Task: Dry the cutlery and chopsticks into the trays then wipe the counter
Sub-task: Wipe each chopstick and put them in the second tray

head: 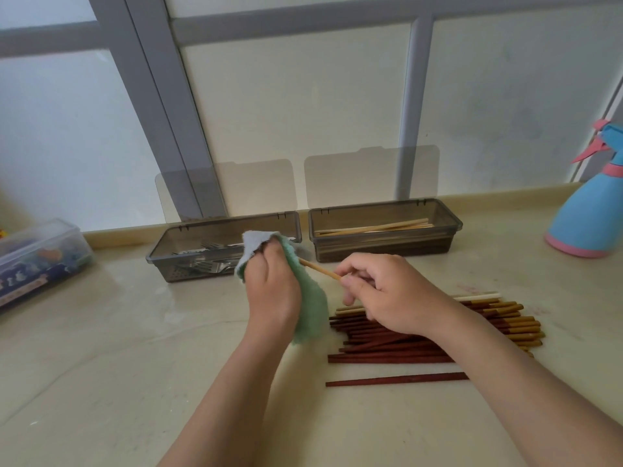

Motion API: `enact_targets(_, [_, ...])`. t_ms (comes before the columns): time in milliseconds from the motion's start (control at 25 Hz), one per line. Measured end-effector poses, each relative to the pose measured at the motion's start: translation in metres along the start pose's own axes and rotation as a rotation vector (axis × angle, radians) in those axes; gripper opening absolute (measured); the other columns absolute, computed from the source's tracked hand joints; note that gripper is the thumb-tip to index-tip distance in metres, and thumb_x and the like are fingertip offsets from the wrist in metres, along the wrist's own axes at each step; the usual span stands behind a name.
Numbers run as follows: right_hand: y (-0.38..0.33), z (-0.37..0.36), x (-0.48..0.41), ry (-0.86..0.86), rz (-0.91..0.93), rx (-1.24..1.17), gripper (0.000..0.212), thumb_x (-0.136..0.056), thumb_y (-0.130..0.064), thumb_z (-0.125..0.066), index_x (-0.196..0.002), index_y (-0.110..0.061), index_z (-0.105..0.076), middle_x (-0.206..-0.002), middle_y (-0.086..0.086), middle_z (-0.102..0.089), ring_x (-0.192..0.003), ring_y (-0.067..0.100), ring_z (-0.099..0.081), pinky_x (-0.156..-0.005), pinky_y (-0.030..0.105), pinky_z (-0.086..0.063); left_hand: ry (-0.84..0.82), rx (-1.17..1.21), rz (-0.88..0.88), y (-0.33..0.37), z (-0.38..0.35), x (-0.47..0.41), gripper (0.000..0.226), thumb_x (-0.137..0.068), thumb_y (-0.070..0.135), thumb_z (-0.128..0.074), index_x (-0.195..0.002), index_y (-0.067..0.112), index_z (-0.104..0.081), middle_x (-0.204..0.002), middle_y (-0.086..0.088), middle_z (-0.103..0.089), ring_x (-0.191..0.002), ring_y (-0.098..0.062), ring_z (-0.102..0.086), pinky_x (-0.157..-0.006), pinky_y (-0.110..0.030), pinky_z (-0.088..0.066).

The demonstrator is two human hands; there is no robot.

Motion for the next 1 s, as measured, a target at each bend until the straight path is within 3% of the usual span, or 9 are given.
enact_targets(120, [0.003,0.001,0.001,-0.022,0.02,0.056,0.023,-0.104,-0.023,-0.05,-0.099,-0.026,-0.072,-0.069,-0.005,-0.067,-0.056,0.002,-0.055,-0.056,0.019,-0.043,0.057,0.028,-0.001,-0.002,0.008,-0.004,0.05,-0.107,0.029,-0.031,-0.088,0.005,-0.071,-0.083,-0.02,-0.067,-0.064,-0.013,-0.057,-0.063,-0.03,-0.048])
enact_targets(280, [-0.007,-0.011,-0.001,0.051,0.082,-0.044,0.026,-0.103,-0.016,-0.052,-0.082,-0.019,-0.066,-0.064,-0.006,-0.059,-0.06,0.006,-0.053,-0.061,0.026,-0.045,-0.127,-0.07,-0.083,0.005,-0.021,0.021,0.044,-0.108,0.02,-0.032,-0.079,0.008,-0.062,-0.069,0.0,-0.059,-0.06,-0.002,-0.054,-0.06,-0.017,-0.043])
enact_targets(440, [-0.007,-0.011,-0.005,0.05,0.06,-0.035,0.024,-0.103,-0.022,-0.052,-0.086,-0.019,-0.068,-0.069,-0.004,-0.064,-0.065,0.01,-0.058,-0.064,0.034,-0.05,-0.176,-0.083,-0.086,0.008,-0.027,0.024,0.045,-0.108,0.016,-0.034,-0.067,0.018,-0.053,-0.054,0.016,-0.058,-0.053,0.006,-0.052,-0.053,-0.009,-0.038])
enact_targets(600, [0.006,-0.012,0.001,-0.156,-0.051,0.035,0.025,-0.106,-0.027,-0.047,-0.096,-0.025,-0.069,-0.068,-0.003,-0.067,-0.056,0.003,-0.056,-0.065,0.032,-0.05,0.011,-0.021,0.016,-0.004,0.001,0.002,0.049,-0.107,0.027,-0.033,-0.079,0.014,-0.071,-0.078,-0.011,-0.067,-0.067,-0.011,-0.059,-0.065,-0.029,-0.047])
enact_targets(680, [0.009,-0.009,0.001,-0.172,-0.057,0.073,0.027,-0.106,-0.026,-0.046,-0.095,-0.024,-0.071,-0.059,-0.005,-0.057,-0.051,0.003,-0.048,-0.061,0.033,-0.046,0.03,-0.01,0.037,-0.007,0.004,0.0,0.05,-0.107,0.029,-0.032,-0.079,0.014,-0.072,-0.076,-0.012,-0.064,-0.071,-0.018,-0.058,-0.068,-0.033,-0.047])
enact_targets(840, [-0.006,-0.021,-0.001,-0.107,0.027,0.03,0.026,-0.102,-0.017,-0.051,-0.081,-0.012,-0.065,-0.067,-0.003,-0.06,-0.061,0.009,-0.052,-0.063,0.037,-0.046,-0.22,-0.142,-0.105,0.001,-0.03,0.025,0.043,-0.108,0.019,-0.034,-0.068,0.012,-0.048,-0.059,0.007,-0.046,-0.052,0.0,-0.043,-0.052,-0.016,-0.036])
enact_targets(1000, [-0.001,-0.019,-0.002,-0.107,0.01,-0.029,0.03,-0.101,-0.021,-0.054,-0.076,-0.009,-0.063,-0.061,0.003,-0.056,-0.055,0.017,-0.046,-0.056,0.037,-0.04,-0.312,-0.158,-0.083,-0.002,-0.036,0.02,0.045,-0.106,0.016,-0.037,-0.061,0.015,-0.037,-0.049,0.012,-0.037,-0.048,-0.004,-0.035,-0.048,-0.018,-0.032])
Point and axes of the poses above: each hand's wrist, its own x-axis away from the middle knuckle, its own z-axis out of the back of the hand, y = z × x, the point moved 8 cm from there along -x, towards the middle knuckle
